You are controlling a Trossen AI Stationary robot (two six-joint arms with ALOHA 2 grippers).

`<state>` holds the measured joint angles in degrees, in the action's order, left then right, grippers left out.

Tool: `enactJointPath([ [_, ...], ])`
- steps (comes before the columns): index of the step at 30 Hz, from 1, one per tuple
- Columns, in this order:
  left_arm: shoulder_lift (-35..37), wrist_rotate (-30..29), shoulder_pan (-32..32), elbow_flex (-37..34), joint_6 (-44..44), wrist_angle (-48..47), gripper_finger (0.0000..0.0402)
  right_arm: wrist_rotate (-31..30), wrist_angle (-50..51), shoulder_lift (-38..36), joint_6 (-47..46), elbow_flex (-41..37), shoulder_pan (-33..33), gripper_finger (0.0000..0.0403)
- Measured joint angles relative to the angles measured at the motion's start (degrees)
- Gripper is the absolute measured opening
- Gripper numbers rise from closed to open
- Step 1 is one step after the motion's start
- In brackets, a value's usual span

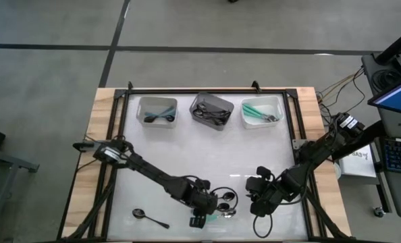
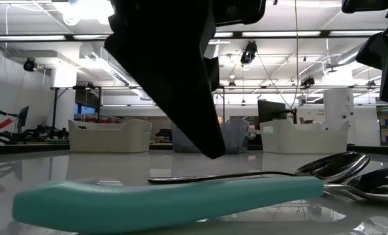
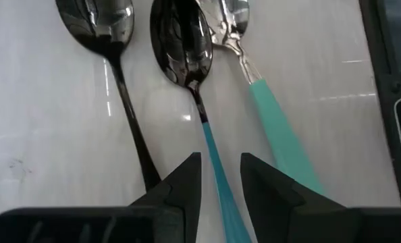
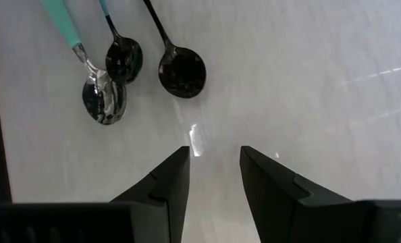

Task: Sort silverware by color (type)
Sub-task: Put the blue spoon into the gray bin

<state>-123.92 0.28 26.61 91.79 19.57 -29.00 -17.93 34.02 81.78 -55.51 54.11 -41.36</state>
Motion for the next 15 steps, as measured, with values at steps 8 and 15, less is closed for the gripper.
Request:
enactJointPath([
  [8,-2.5,-0.8,0.1,0.0,0.0,1.0,0.0087,0.0,0.0,0.0,0.7,0.0,0.0,0.0123],
  [15,-4.1,-4.1,0.2,0.2,0.8,2.0,0.0084,0.0,0.0,0.0,1.4,0.0,0.0,0.0123],
])
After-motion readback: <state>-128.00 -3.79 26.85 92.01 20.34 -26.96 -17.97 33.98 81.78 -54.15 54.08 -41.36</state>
